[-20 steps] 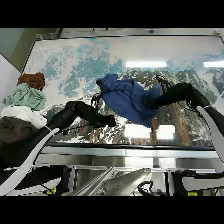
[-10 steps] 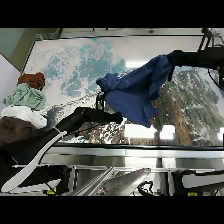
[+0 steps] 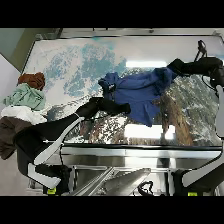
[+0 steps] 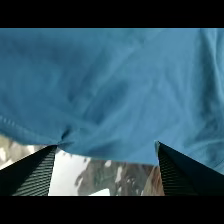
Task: Fold the shirts.
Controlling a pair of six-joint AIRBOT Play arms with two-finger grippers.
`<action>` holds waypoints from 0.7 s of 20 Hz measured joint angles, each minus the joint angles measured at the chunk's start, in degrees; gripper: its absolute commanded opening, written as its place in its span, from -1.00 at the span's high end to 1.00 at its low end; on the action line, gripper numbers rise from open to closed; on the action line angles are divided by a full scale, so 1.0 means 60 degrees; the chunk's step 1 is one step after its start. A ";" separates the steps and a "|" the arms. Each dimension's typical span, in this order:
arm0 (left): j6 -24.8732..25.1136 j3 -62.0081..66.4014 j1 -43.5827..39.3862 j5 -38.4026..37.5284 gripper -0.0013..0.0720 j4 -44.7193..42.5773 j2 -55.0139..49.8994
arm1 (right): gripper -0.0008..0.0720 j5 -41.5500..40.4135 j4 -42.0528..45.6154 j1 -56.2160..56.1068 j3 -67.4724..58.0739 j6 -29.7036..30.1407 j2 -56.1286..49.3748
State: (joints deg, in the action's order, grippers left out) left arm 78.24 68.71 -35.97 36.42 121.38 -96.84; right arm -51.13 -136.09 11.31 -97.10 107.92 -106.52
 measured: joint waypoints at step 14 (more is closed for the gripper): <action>0.0215 0.0492 0.0889 0.3228 -0.93 -0.0310 0.0386 | -0.48 -0.2047 0.0178 0.1574 -0.0317 0.0000 0.1180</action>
State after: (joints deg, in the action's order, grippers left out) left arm 79.53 71.66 -30.63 55.79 119.52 -94.52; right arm -63.42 -135.02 20.75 -99.00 107.92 -99.44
